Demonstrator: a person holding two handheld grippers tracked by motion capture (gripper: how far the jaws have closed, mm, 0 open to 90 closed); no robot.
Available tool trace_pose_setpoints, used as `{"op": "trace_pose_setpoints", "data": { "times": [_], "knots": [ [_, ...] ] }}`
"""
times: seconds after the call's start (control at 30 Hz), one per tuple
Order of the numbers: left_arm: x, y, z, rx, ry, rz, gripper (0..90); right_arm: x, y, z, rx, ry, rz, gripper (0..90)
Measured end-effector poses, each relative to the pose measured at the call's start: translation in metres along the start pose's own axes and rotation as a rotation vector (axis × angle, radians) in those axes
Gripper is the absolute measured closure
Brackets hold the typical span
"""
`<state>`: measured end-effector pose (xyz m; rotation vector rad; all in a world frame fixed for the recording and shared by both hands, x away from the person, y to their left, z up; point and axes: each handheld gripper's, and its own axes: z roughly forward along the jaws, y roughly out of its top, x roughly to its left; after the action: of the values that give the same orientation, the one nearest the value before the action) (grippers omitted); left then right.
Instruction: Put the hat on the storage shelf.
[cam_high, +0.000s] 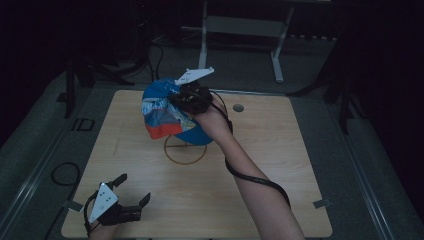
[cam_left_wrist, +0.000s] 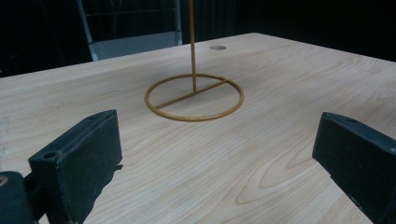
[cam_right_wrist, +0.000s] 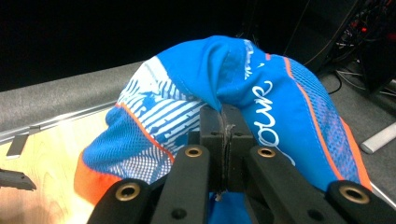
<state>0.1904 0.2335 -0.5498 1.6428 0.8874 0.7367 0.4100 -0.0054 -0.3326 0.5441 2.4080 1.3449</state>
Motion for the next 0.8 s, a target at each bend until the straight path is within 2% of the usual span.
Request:
{"op": "trace_pose_setpoints", "data": {
  "times": [0.23, 0.47, 0.67, 0.8],
  "knots": [
    [-0.001, 0.000, 0.000, 0.003, -0.001, 0.004, 1.7, -0.006, -0.015, -0.010, -0.011, 0.006, 0.034, 88.7],
    [-0.002, -0.001, 0.001, 0.009, -0.004, 0.002, 1.7, -0.011, -0.032, -0.023, -0.068, 0.050, 0.089, 88.1],
    [-0.003, -0.001, 0.002, 0.013, -0.009, 0.002, 1.7, -0.013, -0.043, -0.026, -0.060, 0.042, 0.104, 82.8],
    [-0.003, -0.001, 0.002, 0.012, -0.009, 0.000, 1.7, -0.013, -0.049, -0.026, -0.065, 0.060, 0.119, 79.7]
  ]
}}
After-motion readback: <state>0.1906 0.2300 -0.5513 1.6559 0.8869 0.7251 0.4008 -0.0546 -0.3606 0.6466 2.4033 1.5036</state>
